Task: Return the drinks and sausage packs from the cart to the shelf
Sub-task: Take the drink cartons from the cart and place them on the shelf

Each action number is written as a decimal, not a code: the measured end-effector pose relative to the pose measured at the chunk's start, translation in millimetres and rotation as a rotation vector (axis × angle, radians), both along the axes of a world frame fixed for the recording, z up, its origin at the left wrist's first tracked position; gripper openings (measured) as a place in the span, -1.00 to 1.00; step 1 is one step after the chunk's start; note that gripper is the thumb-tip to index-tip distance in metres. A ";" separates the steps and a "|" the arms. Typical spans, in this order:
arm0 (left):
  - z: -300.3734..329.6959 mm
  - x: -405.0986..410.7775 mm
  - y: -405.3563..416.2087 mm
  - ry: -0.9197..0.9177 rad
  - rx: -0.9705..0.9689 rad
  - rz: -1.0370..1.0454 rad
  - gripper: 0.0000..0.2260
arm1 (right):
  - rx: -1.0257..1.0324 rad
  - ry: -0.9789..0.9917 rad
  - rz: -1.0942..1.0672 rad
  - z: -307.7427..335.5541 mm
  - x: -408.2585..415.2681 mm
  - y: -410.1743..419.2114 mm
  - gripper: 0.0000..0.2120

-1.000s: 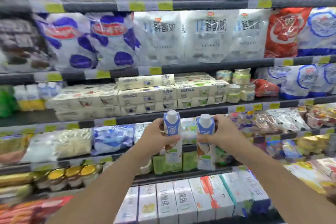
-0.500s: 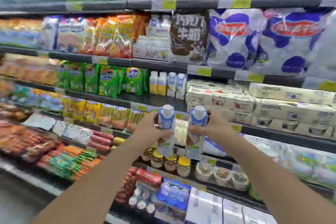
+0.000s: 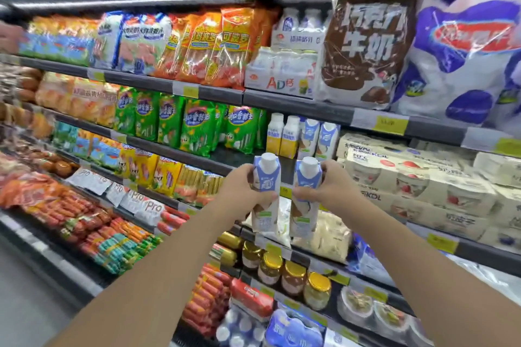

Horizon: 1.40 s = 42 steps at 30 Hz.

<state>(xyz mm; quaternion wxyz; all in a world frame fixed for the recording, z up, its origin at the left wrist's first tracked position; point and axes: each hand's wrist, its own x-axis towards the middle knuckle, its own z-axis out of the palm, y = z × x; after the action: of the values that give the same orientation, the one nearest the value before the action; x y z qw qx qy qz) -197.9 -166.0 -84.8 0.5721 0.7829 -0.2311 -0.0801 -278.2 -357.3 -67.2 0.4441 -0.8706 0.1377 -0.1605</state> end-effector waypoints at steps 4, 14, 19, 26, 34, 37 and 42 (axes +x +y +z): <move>8.7 33.6 -25.5 -0.046 0.029 0.023 -0.61 | -0.016 -0.035 -0.012 1.8 33.1 -14.4 -0.44; 18.5 119.5 -81.5 -0.080 -0.005 -0.043 -0.60 | -0.027 -0.079 -0.175 11.9 95.8 -42.4 -0.42; 23.3 157.4 -112.2 -0.060 -0.015 -0.181 -0.60 | -0.029 -0.101 -0.287 15.8 115.9 -52.7 -0.60; 5.8 184.3 -156.6 -0.141 -0.019 -0.285 -0.60 | -0.126 -0.103 -0.481 9.9 138.4 -63.2 -0.82; -15.1 202.3 -157.6 -0.326 0.109 -0.368 -0.57 | -0.148 -0.045 -0.662 -13.0 140.8 -60.5 -0.48; -27.5 205.1 -155.1 -0.389 0.221 -0.355 -0.56 | -0.157 -0.015 -0.725 -39.5 138.5 -49.2 -0.51; -32.0 204.3 -160.6 -0.411 0.215 -0.342 -0.59 | -0.236 -0.050 -0.822 -49.4 144.9 -44.8 -0.64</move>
<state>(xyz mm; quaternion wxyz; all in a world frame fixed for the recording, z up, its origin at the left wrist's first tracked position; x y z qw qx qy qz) 6.4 -326.6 -116.8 0.4049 0.7887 -0.4610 -0.0390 -133.4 -402.1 -116.6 0.2436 -0.7842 0.4430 -0.3597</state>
